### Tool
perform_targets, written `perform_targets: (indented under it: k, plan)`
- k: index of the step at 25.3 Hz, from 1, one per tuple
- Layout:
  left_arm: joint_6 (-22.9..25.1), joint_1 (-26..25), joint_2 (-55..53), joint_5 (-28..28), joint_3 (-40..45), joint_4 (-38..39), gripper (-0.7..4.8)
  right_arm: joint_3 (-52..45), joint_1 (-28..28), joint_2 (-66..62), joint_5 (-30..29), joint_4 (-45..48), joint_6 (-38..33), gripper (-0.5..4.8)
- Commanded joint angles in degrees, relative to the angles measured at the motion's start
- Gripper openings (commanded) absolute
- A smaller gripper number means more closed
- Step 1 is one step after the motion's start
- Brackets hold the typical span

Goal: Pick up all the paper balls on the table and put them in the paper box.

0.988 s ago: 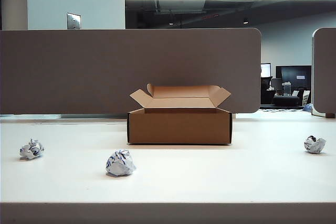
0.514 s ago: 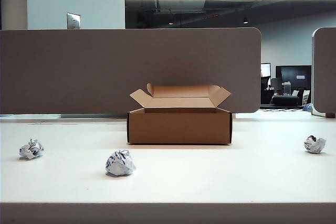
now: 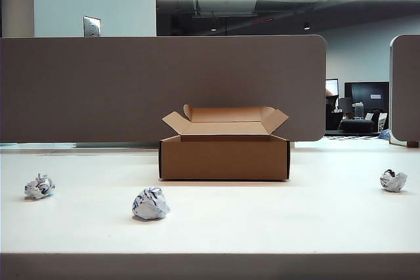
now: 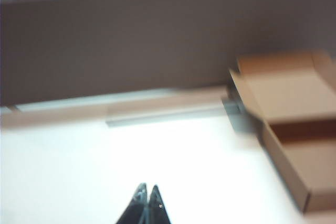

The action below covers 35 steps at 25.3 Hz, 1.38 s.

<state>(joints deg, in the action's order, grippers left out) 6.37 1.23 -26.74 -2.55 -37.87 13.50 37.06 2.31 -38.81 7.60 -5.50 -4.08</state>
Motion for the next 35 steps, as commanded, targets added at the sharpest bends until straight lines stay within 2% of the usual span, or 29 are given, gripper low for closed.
perform_targets:
  k: [1,5,6,7,8,11,12,15,16,17,18,20,22,28,32,35]
  plan:
    - [5.3,-0.1,-7.6,-3.4,-0.6,0.3,-0.06,0.8,0.2,-6.8,-0.3,0.8,0.5,-0.05]
    - [7.4,0.0,-16.9,-6.7,-0.5,-1.4,-0.02,0.8,0.2,-15.3,-7.1,2.3,2.2,0.1]
    - [7.4,0.0,-18.5,-7.8,-0.5,-2.3,0.13,0.8,0.3,-16.7,-8.7,2.7,2.2,0.36]
    - [7.4,0.0,-22.1,-10.3,-0.5,-4.4,0.9,0.8,0.5,-18.6,-10.4,3.7,1.9,0.8]
    - [7.3,0.0,-23.8,-11.1,-0.5,-5.3,1.12,0.8,0.5,-19.7,-10.6,4.2,0.9,0.98]
    - [7.2,0.0,-31.5,-14.0,-0.5,-6.8,1.26,1.2,0.5,-23.5,-10.1,4.6,-0.5,1.38]
    - [7.1,0.0,-33.3,-14.5,-0.5,-6.8,1.4,1.5,0.5,-24.5,-9.9,4.5,-0.4,1.74]
    - [7.1,0.0,-38.9,-15.0,-0.5,-6.3,2.26,2.4,0.5,-27.1,-8.9,4.4,-0.5,3.48]
    - [7.1,0.2,-41.4,-15.6,-0.5,-6.8,2.29,2.6,0.5,-27.8,-8.7,4.5,-0.6,3.8]
    - [7.1,0.6,-43.1,-15.7,-0.6,-7.2,2.29,2.8,0.5,-28.2,-8.3,4.7,-0.7,3.86]
    - [7.2,1.0,-44.9,-15.7,-0.6,-7.7,2.3,3.0,0.9,-29.0,-6.6,5.1,-0.9,4.25]
    - [7.3,1.7,-47.7,-15.6,-0.6,-8.5,2.62,3.1,2.3,-31.0,-1.5,6.1,-1.1,4.36]
    - [8.9,2.8,-49.1,-15.0,-0.6,-8.4,2.87,3.3,3.1,-32.7,-1.0,6.1,-2.1,4.36]
    - [12.7,6.4,-52.4,-10.0,-0.6,-8.5,2.87,3.3,4.4,-39.1,0.4,5.3,-4.7,4.36]
    - [12.7,6.3,-54.4,-6.2,-0.6,-7.1,2.87,3.3,6.0,-43.6,0.4,5.4,-4.7,4.36]
    - [12.7,6.3,-54.8,-6.7,-0.6,-8.6,2.87,3.3,7.0,-44.5,0.4,6.0,-4.9,4.36]
